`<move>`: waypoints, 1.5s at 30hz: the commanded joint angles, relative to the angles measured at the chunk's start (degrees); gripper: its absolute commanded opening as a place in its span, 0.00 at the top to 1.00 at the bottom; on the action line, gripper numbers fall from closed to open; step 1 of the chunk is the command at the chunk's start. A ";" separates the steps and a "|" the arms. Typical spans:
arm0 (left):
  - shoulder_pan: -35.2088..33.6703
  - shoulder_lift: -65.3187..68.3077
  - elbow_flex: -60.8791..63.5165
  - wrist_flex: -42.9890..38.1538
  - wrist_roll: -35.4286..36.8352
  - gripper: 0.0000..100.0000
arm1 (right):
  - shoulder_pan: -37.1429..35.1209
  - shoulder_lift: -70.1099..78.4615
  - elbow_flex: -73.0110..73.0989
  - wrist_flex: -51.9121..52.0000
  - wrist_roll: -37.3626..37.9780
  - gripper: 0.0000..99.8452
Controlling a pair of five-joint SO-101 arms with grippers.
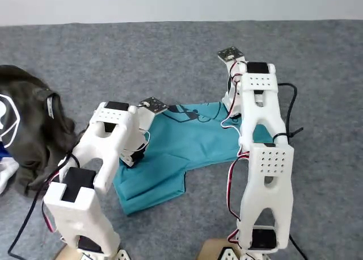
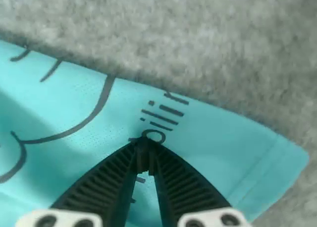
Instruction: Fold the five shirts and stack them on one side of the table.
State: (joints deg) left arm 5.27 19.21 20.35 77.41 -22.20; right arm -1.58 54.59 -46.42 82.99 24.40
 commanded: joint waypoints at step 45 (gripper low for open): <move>-0.53 -8.26 0.04 1.23 1.23 0.99 | 2.51 9.27 -38.86 8.66 8.26 0.99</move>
State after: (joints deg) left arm 5.19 16.48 21.05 77.58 -21.85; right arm 2.64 68.92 -77.98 84.75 32.31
